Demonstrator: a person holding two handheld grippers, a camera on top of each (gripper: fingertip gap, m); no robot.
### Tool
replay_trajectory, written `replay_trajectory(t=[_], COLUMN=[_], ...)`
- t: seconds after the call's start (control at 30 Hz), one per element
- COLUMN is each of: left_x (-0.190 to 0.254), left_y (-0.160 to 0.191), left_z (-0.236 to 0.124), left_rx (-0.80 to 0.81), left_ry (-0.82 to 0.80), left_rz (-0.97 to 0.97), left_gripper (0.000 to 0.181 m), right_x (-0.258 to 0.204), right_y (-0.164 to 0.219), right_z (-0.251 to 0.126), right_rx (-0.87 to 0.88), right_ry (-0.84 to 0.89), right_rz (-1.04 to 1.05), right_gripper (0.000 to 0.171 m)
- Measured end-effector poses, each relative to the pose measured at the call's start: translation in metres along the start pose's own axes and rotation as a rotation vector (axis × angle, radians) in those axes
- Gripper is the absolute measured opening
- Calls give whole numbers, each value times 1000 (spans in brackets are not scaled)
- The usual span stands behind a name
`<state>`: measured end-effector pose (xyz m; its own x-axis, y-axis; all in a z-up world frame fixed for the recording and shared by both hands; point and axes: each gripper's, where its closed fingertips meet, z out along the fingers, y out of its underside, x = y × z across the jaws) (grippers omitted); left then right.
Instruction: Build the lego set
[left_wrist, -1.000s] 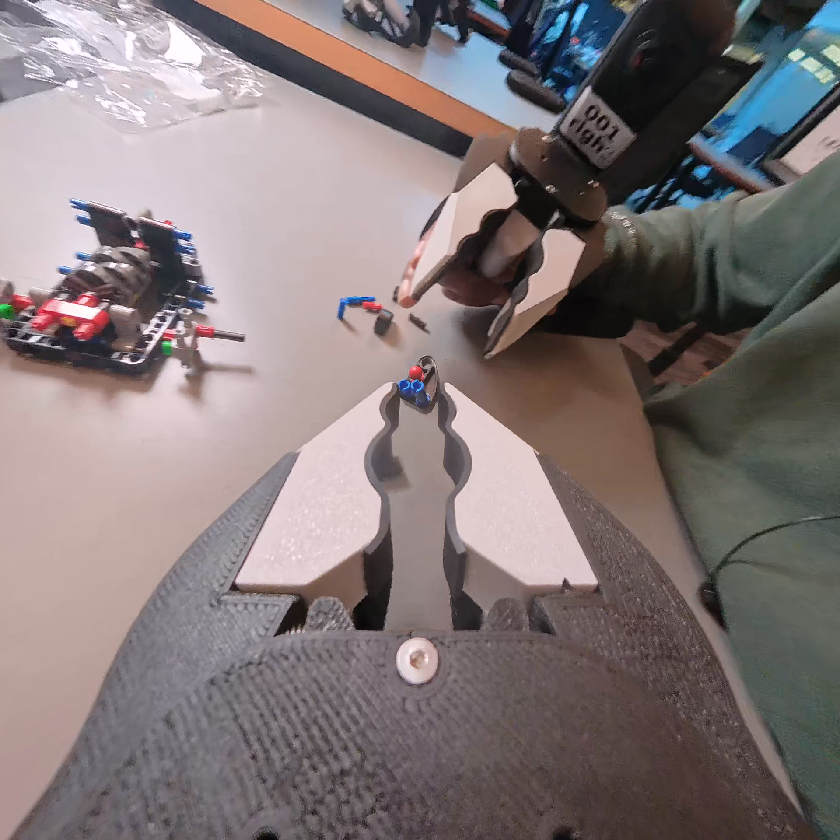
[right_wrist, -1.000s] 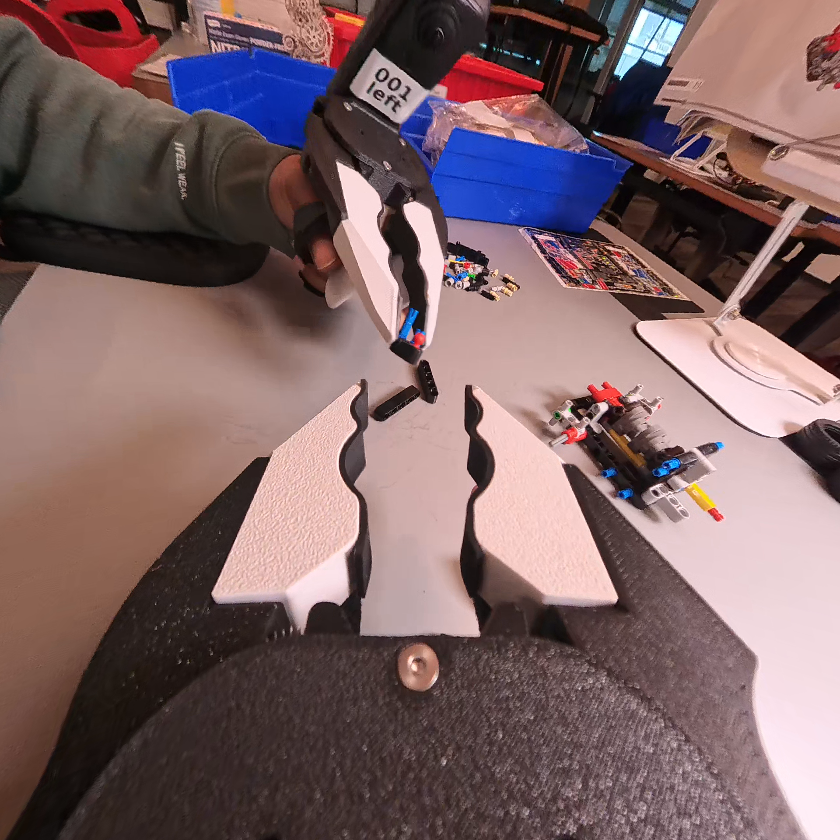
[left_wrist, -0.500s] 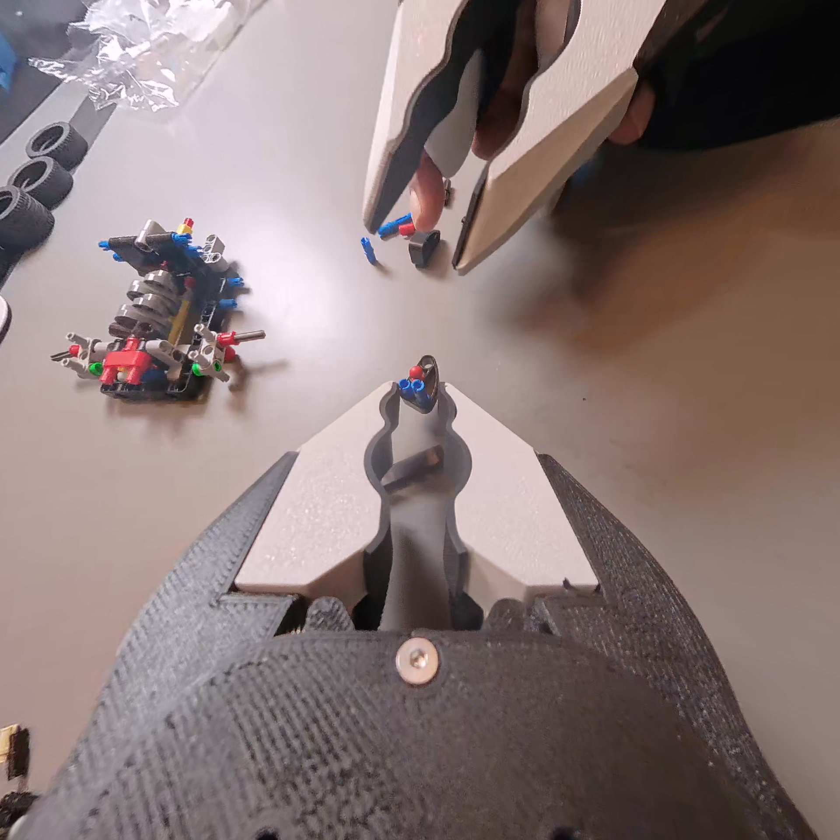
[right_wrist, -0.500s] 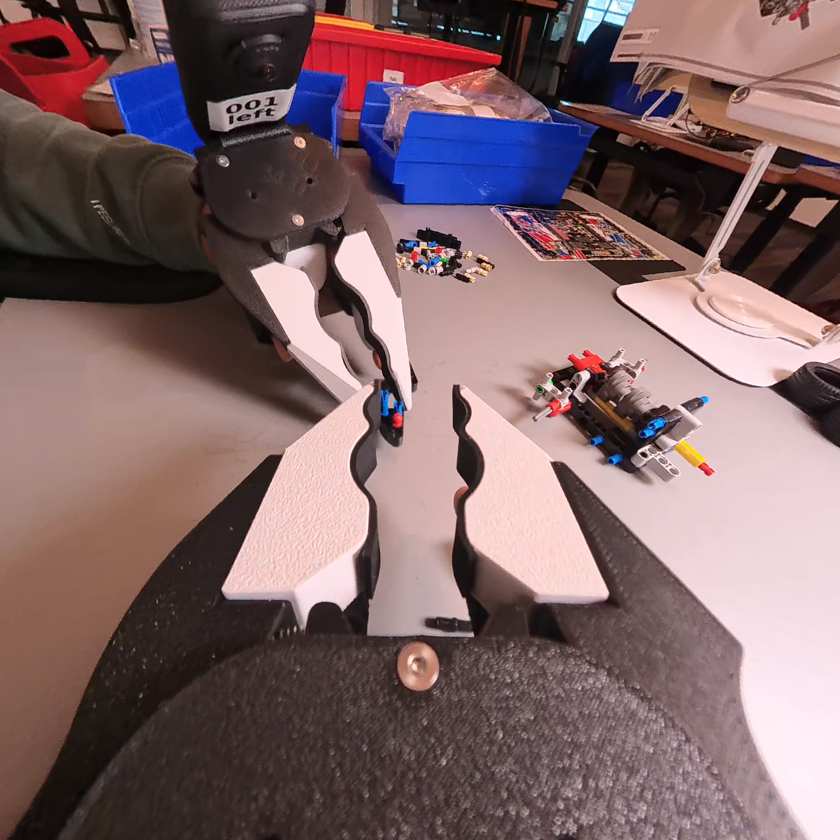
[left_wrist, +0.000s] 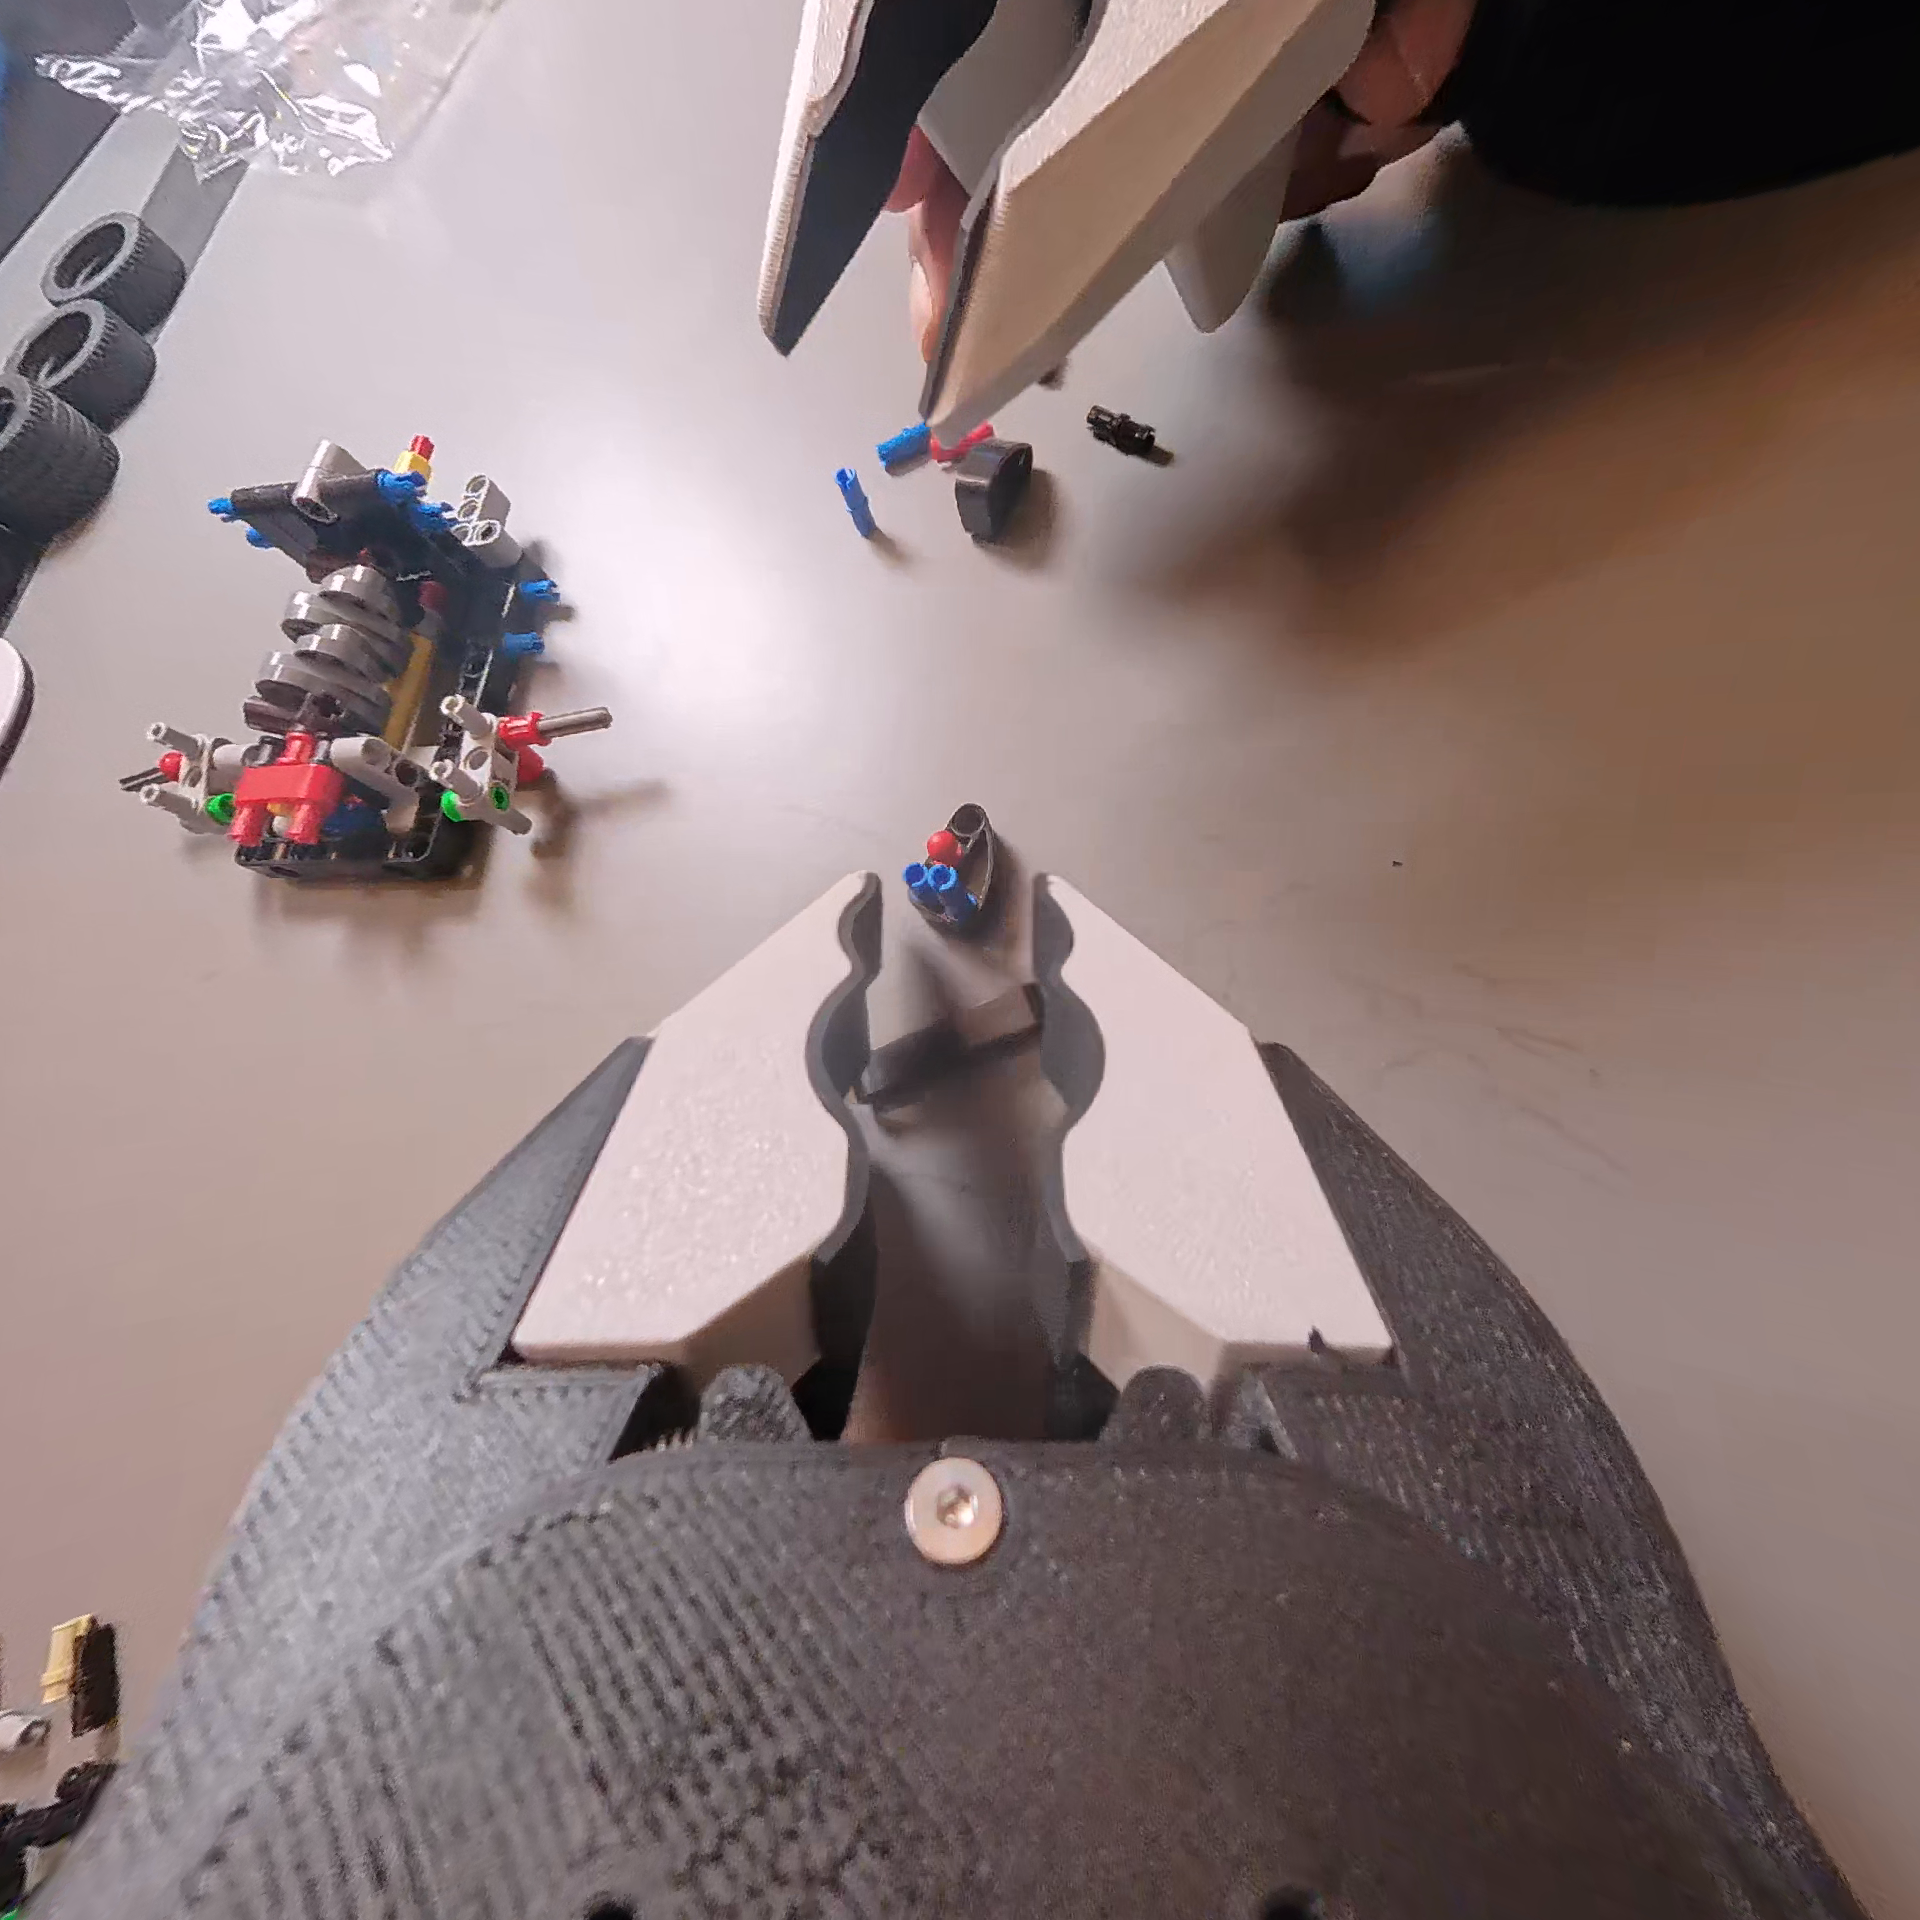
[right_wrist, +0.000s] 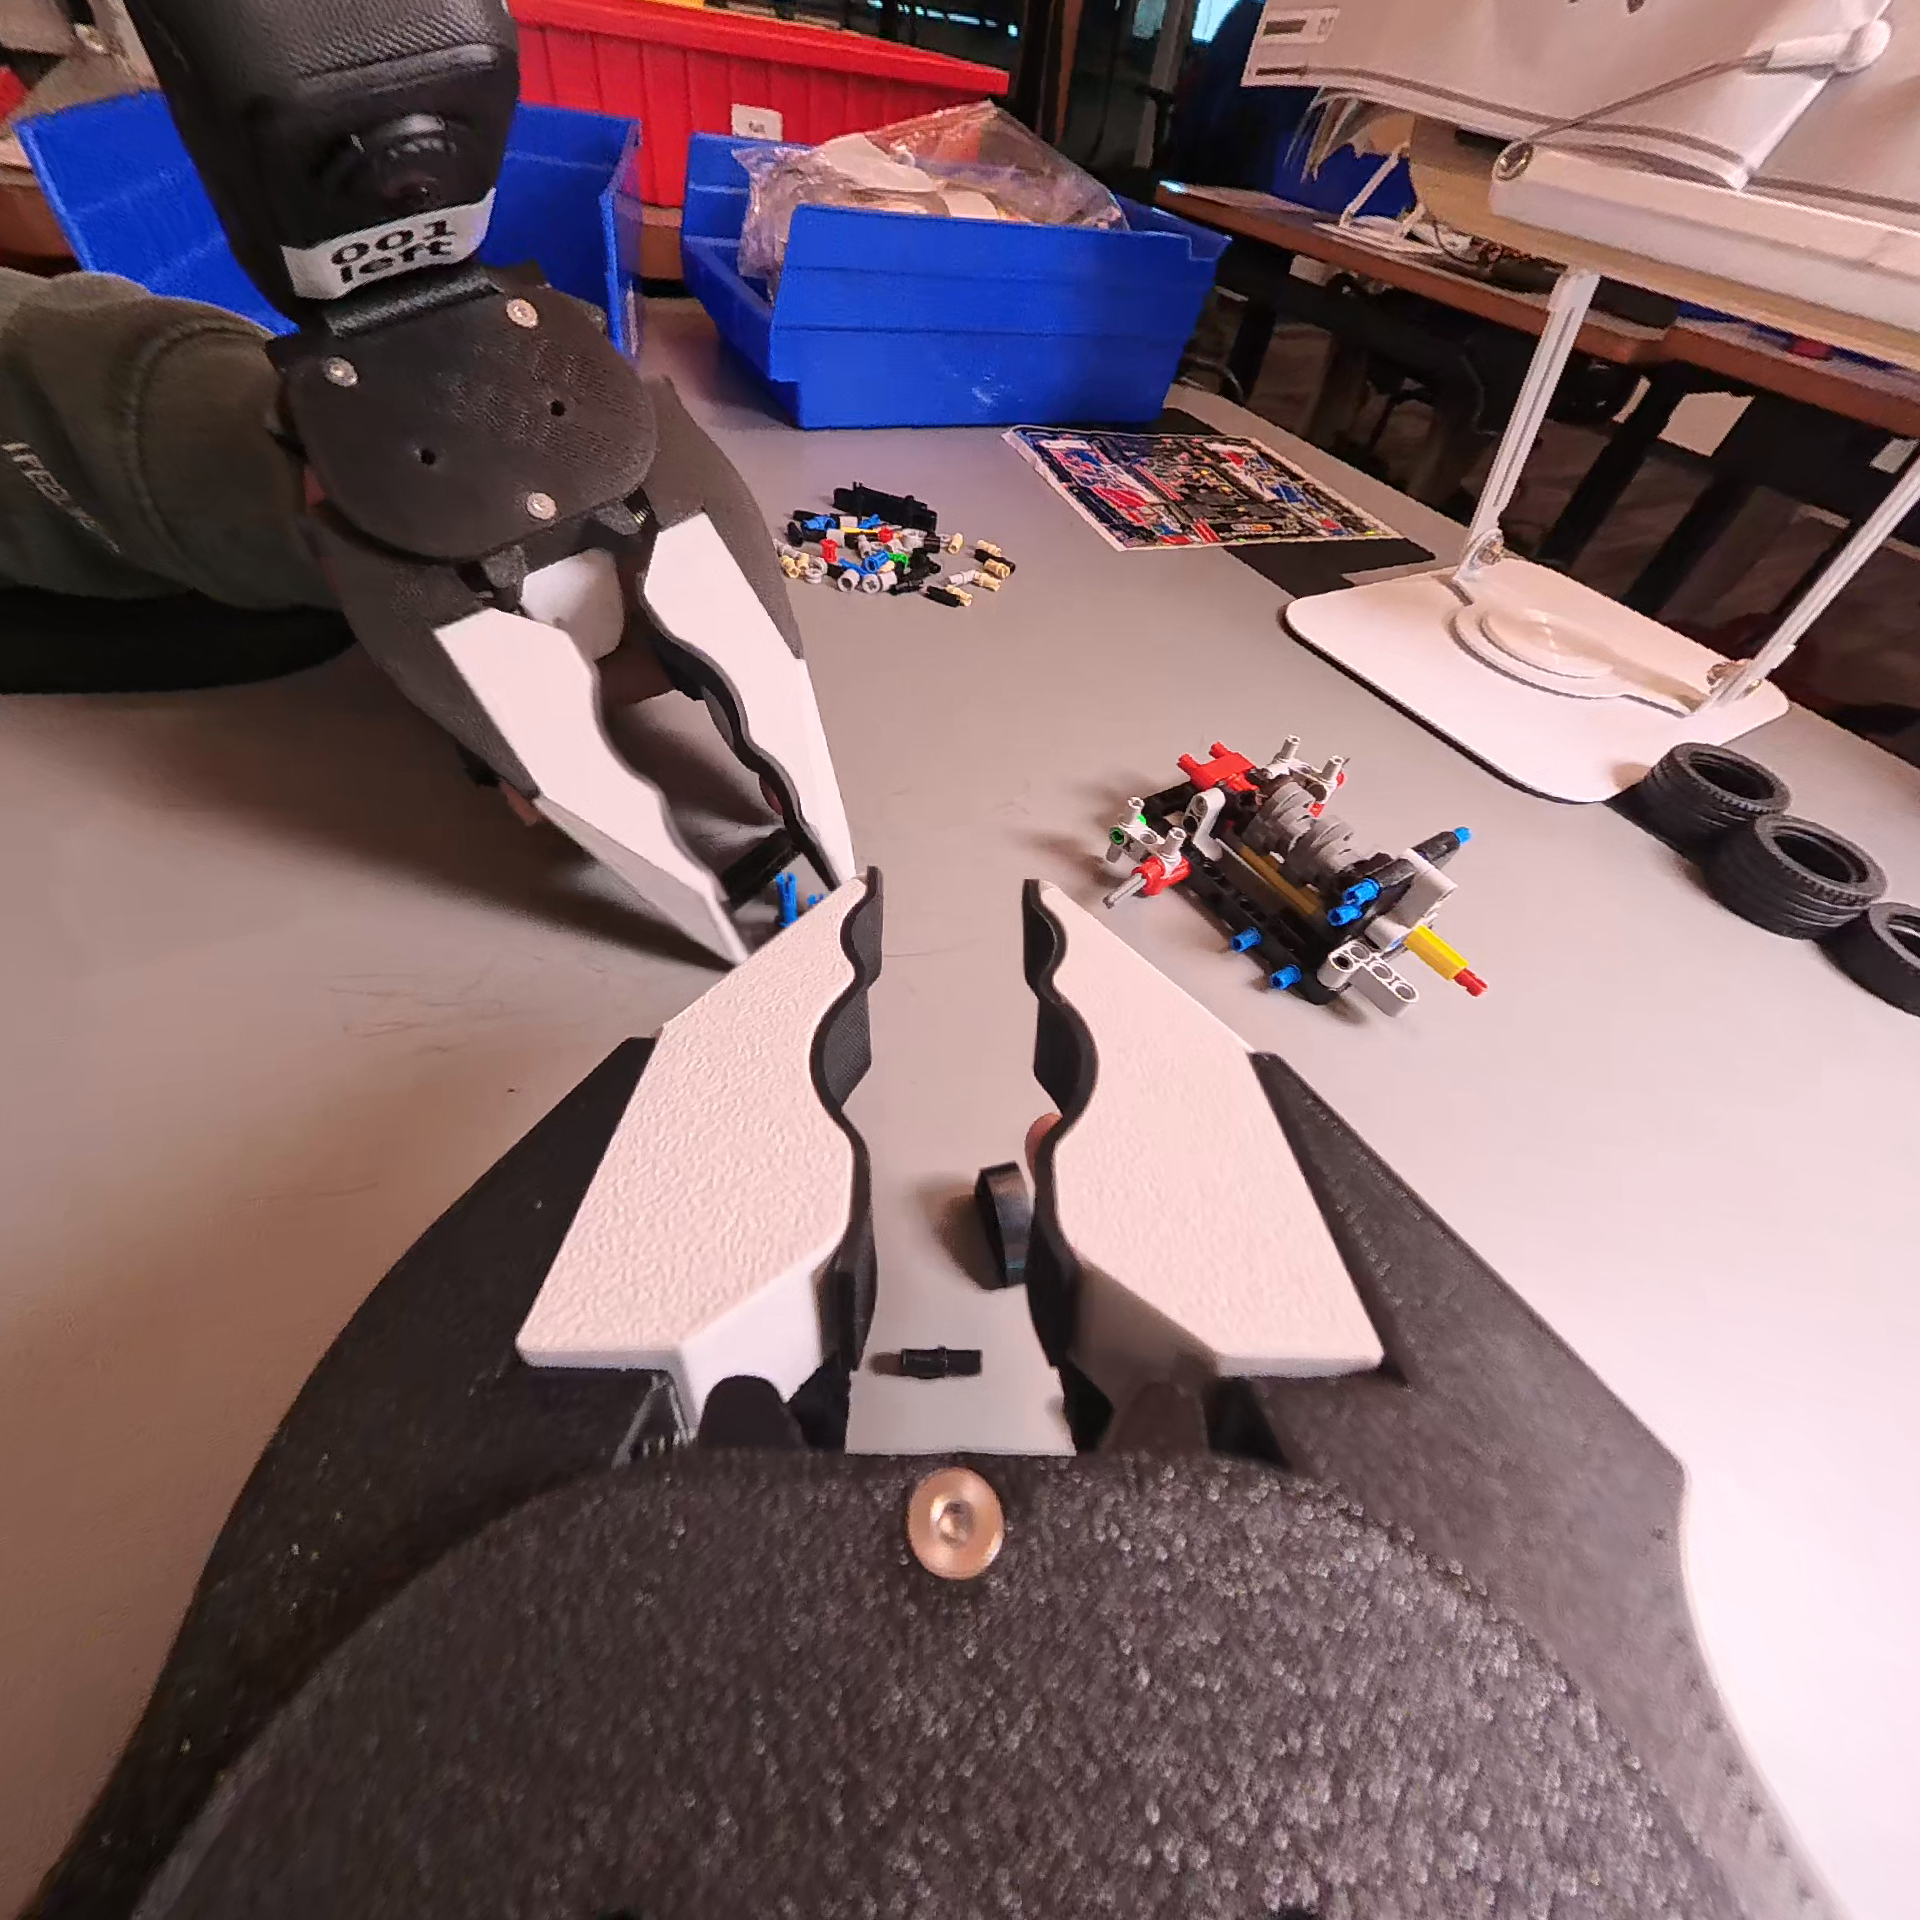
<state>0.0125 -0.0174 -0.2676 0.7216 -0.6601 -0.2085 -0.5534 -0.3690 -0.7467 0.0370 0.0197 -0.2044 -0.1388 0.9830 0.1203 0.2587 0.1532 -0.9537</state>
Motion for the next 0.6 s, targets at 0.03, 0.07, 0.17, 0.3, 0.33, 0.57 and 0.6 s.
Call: replay_trajectory(t=[0.03,0.07,0.17,0.3,0.33,0.57,0.6], left_x=[1,2,-1,-15,-14,-10,-11], left_y=[-1,-2,-9,3,10,22,22], left_z=[-1,-3,-15,-28,-30,-22,-22], left_rx=[5,17,80,60,36,-37,-36], left_ry=[13,26,55,40,54,39,34], left_rz=[-12,-29,-84,-97,-88,-7,-6], left_gripper=[32,37,40,42,44,32,29], right_x=[2,3,12,27,31,42,42], right_y=[0,0,-2,-6,-6,-8,-8], right_z=[0,-1,-4,-10,-12,-17,-17], right_rx=[2,4,17,41,46,63,61], right_ry=[6,12,49,111,123,156,156], right_rz=[4,8,16,38,46,65,63], right_gripper=[24,24,25,25,24,23,23])
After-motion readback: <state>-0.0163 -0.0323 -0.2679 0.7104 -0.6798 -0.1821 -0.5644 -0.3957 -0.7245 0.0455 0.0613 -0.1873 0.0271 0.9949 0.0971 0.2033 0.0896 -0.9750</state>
